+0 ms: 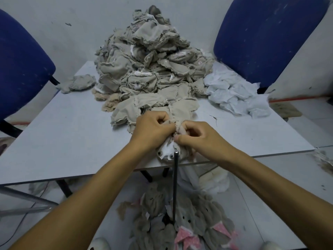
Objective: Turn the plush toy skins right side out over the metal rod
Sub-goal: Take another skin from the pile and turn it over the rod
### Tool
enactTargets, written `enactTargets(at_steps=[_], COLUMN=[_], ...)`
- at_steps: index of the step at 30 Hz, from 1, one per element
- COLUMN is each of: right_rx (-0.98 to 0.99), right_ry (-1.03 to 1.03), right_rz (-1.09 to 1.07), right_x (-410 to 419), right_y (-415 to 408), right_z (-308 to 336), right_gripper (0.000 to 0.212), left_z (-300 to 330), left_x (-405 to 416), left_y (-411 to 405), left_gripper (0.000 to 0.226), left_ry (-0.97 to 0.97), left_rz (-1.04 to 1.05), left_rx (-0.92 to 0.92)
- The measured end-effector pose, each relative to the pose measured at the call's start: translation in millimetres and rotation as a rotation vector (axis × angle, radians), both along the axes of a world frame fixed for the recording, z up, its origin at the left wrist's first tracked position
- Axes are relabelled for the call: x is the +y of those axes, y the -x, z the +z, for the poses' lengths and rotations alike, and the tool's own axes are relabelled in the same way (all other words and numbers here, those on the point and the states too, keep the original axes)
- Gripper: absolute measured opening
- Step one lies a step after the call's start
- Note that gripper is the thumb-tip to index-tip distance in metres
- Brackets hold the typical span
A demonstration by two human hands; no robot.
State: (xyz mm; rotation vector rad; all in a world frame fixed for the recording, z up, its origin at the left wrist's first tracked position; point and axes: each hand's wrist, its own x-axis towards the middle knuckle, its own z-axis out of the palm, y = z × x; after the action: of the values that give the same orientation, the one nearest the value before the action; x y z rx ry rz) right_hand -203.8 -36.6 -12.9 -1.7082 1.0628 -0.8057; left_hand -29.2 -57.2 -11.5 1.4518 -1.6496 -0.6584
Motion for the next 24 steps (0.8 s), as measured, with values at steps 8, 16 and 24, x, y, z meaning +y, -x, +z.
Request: enactTargets(at_steps=[8,16,24], right_rx=[-0.008,0.159,-0.310], right_ry=[0.008,0.167,-0.377], right_rz=[0.009,-0.500,0.050], right_x=[-1.4,-15.2,-5.7], right_y=[20.3,11.3,18.1], right_z=[-3.8,-33.0,-12.6], right_gripper=[0.016,0.025,0.006], left_z=[6.9,3.5,-12.7], left_x=[3.3,21.3,5.2], left_y=[3.0,21.6,16.4], left_gripper=[0.028,0.017,0.035], left_ry=[-0.299,-0.235,-0.264], left_rz=[-0.233,-0.339,-0.053], left_rx=[0.316,0.105,0.354])
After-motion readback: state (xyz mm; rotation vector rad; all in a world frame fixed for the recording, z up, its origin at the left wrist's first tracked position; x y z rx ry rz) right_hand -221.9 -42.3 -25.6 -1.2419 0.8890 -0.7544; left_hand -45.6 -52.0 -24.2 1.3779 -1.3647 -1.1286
